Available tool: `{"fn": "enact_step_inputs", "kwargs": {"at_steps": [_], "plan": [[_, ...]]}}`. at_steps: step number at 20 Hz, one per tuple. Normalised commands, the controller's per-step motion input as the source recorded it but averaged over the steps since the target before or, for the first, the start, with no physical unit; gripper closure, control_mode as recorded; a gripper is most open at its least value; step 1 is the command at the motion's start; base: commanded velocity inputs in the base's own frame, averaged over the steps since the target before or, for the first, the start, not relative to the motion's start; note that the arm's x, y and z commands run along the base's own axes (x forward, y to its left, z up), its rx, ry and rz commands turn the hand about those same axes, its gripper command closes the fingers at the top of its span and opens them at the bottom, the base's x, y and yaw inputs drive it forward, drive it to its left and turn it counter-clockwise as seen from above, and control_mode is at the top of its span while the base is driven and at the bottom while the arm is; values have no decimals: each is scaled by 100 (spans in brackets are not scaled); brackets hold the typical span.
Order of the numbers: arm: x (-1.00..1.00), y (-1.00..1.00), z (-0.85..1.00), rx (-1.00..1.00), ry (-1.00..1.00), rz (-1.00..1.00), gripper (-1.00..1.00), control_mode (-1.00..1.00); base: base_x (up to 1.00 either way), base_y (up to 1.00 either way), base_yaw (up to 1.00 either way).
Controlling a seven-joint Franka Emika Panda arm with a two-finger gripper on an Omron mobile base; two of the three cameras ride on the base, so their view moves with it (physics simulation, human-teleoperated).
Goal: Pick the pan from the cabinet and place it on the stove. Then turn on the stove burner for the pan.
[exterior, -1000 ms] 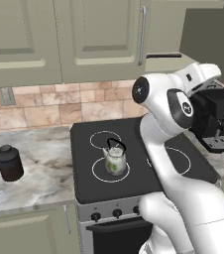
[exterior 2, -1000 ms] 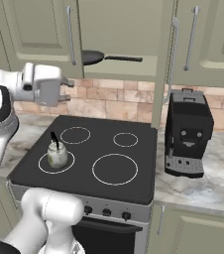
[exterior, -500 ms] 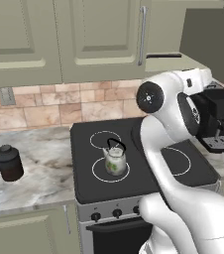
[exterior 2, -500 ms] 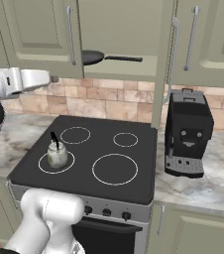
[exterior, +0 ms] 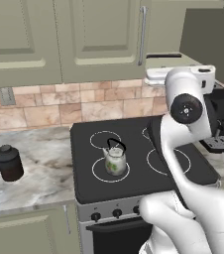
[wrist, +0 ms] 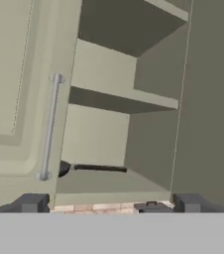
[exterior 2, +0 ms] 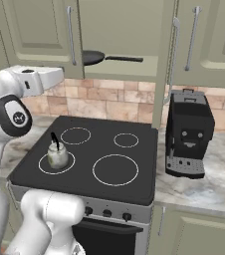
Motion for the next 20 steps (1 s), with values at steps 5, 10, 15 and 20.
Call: {"fn": "enact_step_inputs", "kwargs": {"at_steps": [5,10,15,20], "plan": [[34,12,4,2,-21,19,-100,-100,0,0,0],[39,8,4,0,-9,16,-100,-100,0,0,0],[39,6,5,0,0,14,-100,-100,0,0,0],[51,16,1,0,1,9,-100,-100,0,0,0]]}}
